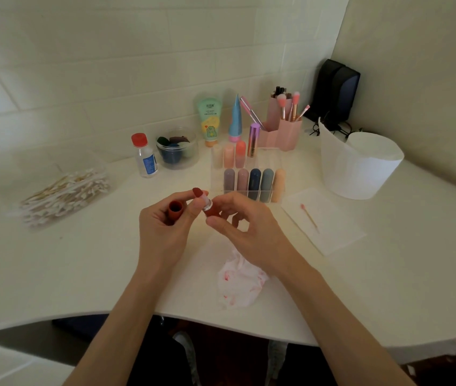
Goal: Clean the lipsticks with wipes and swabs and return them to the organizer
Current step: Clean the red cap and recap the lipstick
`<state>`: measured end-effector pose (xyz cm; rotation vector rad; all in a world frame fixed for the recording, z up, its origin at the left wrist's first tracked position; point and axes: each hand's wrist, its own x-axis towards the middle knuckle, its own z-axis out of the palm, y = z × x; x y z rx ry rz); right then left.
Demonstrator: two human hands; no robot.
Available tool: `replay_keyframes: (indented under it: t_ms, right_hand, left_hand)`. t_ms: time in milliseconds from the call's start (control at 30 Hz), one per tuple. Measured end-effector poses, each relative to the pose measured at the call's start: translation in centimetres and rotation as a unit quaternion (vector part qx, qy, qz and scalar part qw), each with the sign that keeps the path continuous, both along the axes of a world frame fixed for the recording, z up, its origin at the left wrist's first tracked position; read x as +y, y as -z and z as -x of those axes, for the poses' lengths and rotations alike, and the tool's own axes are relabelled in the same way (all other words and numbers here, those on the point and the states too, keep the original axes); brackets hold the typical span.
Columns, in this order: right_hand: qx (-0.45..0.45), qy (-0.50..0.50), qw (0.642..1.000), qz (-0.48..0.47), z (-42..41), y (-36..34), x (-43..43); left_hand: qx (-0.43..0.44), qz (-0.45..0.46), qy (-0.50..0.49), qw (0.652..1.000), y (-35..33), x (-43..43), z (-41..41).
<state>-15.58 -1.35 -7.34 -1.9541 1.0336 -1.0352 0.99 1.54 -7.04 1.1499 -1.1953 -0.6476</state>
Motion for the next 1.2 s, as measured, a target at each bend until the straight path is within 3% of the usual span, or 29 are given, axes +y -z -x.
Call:
replay_keyframes:
  t_ms: [100, 333, 533, 933, 1133, 1200]
  right_hand:
    - [0.012, -0.025, 0.999, 0.027, -0.10, 0.08, 0.03]
    - [-0.013, 0.024, 0.999, 0.018, -0.01, -0.11, 0.15]
    - [-0.009, -0.027, 0.998, 0.049, -0.32, 0.00, 0.27]
    - [-0.025, 0.049, 0.997, 0.045, -0.40, -0.48, 0.71]
    - [-0.029, 0.073, 0.996, 0.040, -0.10, -0.53, 0.44]
    - [-0.061, 0.087, 0.994, 0.007, 0.22, -0.65, 0.43]
  left_hand:
    - [-0.005, 0.009, -0.015, 1.000, 0.16, -0.10, -0.12]
    - [-0.023, 0.011, -0.008, 1.000, 0.11, 0.05, 0.09]
    - [-0.006, 0.014, -0.021, 1.000, 0.21, -0.06, -0.19]
    - [-0.019, 0.019, -0.011, 1.000, 0.02, 0.12, 0.15]
    - [-0.020, -0.017, 0.030, 0.999, 0.34, 0.00, 0.11]
    - [0.045, -0.053, 0.085, 0.994, 0.58, -0.33, 0.11]
